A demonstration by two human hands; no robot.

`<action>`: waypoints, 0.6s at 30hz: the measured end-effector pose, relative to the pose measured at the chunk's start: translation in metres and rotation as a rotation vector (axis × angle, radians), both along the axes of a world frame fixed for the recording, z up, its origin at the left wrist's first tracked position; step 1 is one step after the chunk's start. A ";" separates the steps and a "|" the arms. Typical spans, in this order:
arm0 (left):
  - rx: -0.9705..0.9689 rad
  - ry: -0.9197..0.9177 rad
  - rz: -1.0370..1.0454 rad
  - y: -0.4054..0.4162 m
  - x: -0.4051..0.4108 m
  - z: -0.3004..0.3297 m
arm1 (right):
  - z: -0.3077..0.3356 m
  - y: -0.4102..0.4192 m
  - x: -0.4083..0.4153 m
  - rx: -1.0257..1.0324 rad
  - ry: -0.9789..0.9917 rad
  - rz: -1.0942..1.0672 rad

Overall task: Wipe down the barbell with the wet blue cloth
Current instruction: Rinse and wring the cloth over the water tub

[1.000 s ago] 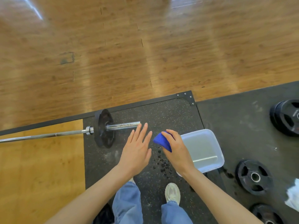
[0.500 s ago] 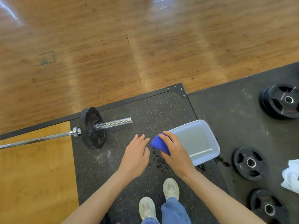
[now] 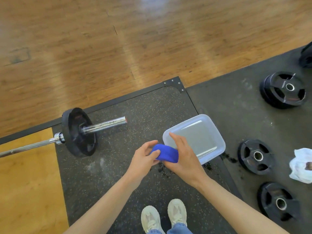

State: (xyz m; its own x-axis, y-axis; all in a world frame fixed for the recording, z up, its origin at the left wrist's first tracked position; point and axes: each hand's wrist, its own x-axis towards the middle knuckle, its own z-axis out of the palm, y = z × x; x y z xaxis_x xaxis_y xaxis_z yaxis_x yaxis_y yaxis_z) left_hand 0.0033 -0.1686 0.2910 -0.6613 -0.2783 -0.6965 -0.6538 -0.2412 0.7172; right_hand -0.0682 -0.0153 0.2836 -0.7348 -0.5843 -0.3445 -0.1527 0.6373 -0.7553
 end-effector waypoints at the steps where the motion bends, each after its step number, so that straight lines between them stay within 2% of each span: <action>1: 0.017 0.000 0.018 0.001 -0.002 -0.005 | -0.002 0.003 -0.005 0.025 -0.102 -0.053; 4: -0.020 0.000 0.008 0.000 -0.011 -0.023 | -0.011 0.013 -0.025 0.038 -0.447 -0.171; 7: -0.058 0.024 0.004 0.000 -0.023 -0.039 | -0.023 0.021 -0.043 -0.072 -0.661 -0.338; 10: -0.121 0.020 -0.035 0.000 -0.036 -0.055 | -0.042 0.024 -0.054 -0.140 -0.680 -0.424; 14: -0.326 -0.002 -0.246 0.003 -0.049 -0.073 | -0.054 0.015 -0.059 -0.193 -0.595 -0.456; 15: -0.274 -0.006 -0.241 0.005 -0.052 -0.075 | -0.057 0.011 -0.059 -0.219 -0.577 -0.465; 18: 0.116 -0.018 -0.088 0.016 -0.061 -0.079 | -0.070 0.000 -0.054 -0.254 -0.581 -0.473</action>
